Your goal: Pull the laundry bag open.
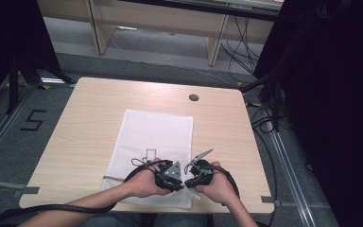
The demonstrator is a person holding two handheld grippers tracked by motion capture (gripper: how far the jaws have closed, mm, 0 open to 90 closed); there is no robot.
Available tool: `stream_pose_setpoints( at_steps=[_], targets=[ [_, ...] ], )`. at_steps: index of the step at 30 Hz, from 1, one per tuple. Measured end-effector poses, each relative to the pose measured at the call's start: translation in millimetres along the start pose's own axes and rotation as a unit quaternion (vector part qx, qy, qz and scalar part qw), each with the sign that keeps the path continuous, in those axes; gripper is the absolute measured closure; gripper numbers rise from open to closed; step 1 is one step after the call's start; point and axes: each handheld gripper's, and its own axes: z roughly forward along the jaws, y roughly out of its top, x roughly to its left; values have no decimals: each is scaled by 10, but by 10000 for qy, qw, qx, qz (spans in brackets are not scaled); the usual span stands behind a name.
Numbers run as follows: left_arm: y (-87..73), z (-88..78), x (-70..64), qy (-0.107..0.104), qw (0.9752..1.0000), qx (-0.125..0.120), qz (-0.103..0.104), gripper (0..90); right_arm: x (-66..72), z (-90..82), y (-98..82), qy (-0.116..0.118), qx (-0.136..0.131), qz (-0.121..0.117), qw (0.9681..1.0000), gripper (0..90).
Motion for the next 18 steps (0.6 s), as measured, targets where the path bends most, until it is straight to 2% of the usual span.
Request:
stream_pose_setpoints(
  at_steps=[3, 6, 7, 8, 10, 11, 13, 15, 16, 18],
  targets=[
    [17, -15, 11, -8, 10000, 48, 74, 777, 0, 1, 0, -5, -6, -2, 10000, 900],
    [24, -20, 36, -81, 9999, -64, -68, 731, 17, -5, 1, 40, 44, 69, 10000, 900],
    [24, -20, 36, -81, 9999, -64, -68, 718, 11, -4, 1, 27, 30, 31, 10000, 898],
    [19, -23, 54, -77, 9997, -174, -182, 715, -1, -1, 2, -4, -29, -54, 10000, 895],
    [17, -29, 69, -86, 9996, -155, -229, 718, -2, -4, 2, 1, -23, -64, 10000, 890],
    [17, -29, 69, -86, 9996, -155, -229, 719, 5, -13, 2, 23, -24, 7, 10000, 899],
    [13, -17, 68, -106, 9996, -140, -220, 721, 5, -63, 11, -103, -127, 20, 9999, 900],
    [8, -8, 72, -108, 9997, -129, -169, 722, 1, -95, 16, -125, -174, 61, 9998, 900],
    [0, -1, 65, -118, 9994, -163, -293, 724, -12, -149, 18, -128, -199, 112, 9997, 900],
    [1, -4, 70, -117, 9995, -134, -255, 725, -30, -170, -3, -125, -166, 158, 9997, 900]
  ],
)
